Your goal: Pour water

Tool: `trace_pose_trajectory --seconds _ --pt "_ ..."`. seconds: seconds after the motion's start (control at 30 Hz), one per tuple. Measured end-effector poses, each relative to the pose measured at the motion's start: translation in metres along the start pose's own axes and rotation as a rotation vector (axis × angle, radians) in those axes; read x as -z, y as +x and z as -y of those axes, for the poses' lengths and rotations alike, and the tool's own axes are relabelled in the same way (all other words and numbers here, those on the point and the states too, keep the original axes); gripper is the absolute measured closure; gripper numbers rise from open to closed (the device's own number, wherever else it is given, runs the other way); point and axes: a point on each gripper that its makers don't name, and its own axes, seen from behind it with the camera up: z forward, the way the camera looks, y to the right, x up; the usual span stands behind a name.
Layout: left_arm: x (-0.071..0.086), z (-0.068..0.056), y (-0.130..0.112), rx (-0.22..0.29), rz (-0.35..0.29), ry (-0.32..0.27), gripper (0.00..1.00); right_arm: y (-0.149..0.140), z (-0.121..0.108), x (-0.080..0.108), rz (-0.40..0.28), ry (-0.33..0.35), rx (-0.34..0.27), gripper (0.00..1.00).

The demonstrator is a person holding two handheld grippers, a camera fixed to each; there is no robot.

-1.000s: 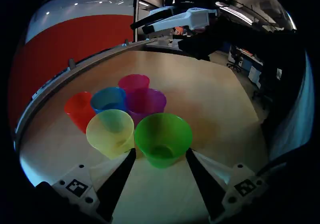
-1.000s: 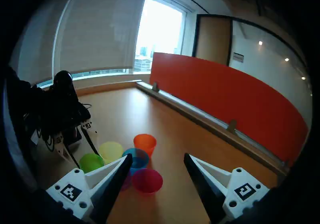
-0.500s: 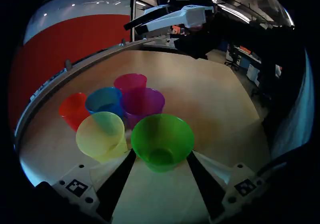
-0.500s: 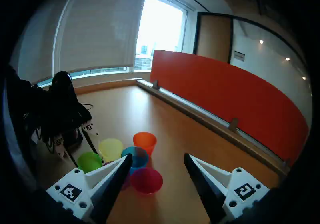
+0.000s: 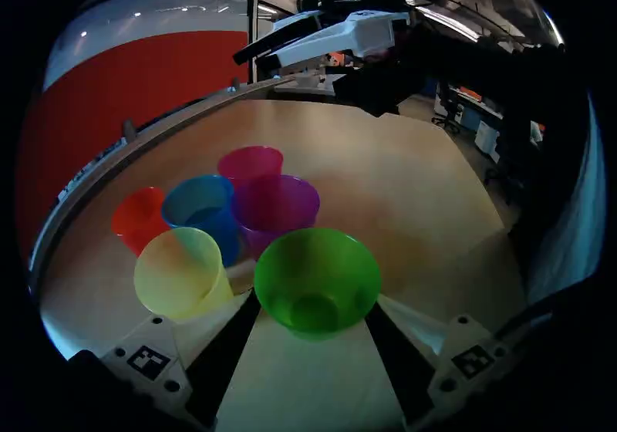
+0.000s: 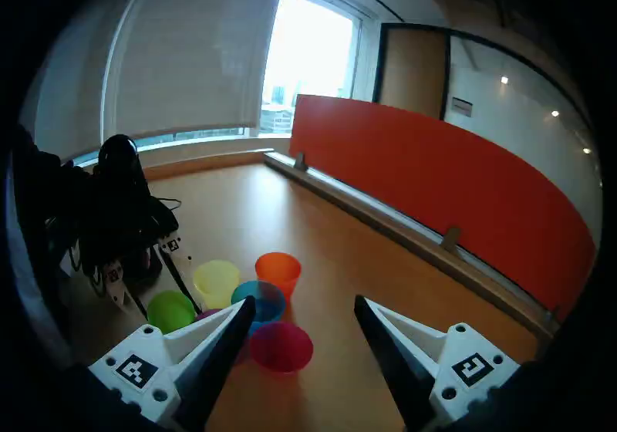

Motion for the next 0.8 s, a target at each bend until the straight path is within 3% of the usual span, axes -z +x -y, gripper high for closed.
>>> trace_pose_trajectory --seconds 0.27,0.53,0.8 --pt "-0.0034 0.0009 0.0004 -0.016 0.004 0.010 0.07 -0.0014 -0.0018 0.0007 0.000 -0.003 -0.002 0.00" --pt "-0.0044 0.0040 0.0009 -0.004 0.004 0.021 0.17 -0.0023 -0.0032 0.0031 -0.002 -0.006 -0.002 0.00" --pt "-0.0032 0.0010 0.0007 -0.020 0.006 0.015 0.18 -0.0033 -0.0039 0.0039 -0.002 -0.006 -0.004 0.00"
